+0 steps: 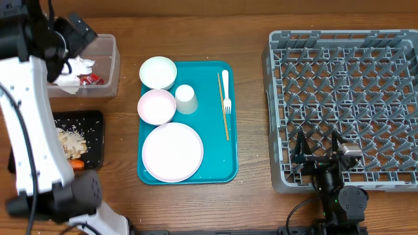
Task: Sort waste into correct bins and load items into the dishwasher rack
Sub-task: 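Carry the tissue left and drop it into the clear bin, then reach the right gripper from the rack to the white plate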
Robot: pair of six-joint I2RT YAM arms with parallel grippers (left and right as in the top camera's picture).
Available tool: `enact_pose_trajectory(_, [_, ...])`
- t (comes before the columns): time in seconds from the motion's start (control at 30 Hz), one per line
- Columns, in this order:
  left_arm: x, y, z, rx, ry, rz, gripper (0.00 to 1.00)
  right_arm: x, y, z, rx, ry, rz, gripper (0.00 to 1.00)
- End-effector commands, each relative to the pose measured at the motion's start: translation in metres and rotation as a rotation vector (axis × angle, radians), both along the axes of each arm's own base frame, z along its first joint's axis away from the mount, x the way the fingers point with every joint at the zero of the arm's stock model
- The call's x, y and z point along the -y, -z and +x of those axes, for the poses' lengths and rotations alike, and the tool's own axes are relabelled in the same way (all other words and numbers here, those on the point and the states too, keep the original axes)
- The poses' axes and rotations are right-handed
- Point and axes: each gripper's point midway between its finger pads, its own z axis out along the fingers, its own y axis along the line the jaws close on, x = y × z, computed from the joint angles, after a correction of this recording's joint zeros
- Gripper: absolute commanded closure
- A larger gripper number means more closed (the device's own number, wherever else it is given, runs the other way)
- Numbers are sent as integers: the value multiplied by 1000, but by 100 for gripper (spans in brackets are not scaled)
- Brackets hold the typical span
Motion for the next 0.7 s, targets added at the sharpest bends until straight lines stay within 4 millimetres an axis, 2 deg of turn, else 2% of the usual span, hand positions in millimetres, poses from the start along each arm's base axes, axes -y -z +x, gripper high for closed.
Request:
enact_pose_trajectory(0.0, [7,-15,-36,-39,-40,57,0,1,2,0,4,6,-4,0])
enact_pose_trajectory(0.07, [0,-8,-59,-125,-138,86,0,1,2,0,4,6,-4,0])
enact_pose_trajectory(0.23, [-18,10,-70,-197,-247,53,0,1,2,0,4,6,-4,0])
enact_pose_trajectory(0.33, [-19,26,-77,-244,-311,-38,0,1,2,0,4,6,-4,0])
enact_pose_trajectory(0.4, [-28,36,-92,-275,-475,-65,0,1,2,0,4,6,-4,0])
enact_pose_trajectory(0.47, [-37,39,-103,-281,-560,-32,0,1,2,0,4,6,-4,0])
enact_pose_trajectory(0.6, [-45,36,-114,-262,-607,12,0,1,0,0,9,6,-4,0])
enact_pose_trajectory(0.67, [-50,35,-117,-252,-670,-11,0,-11,-16,-1,72,-66,55,0])
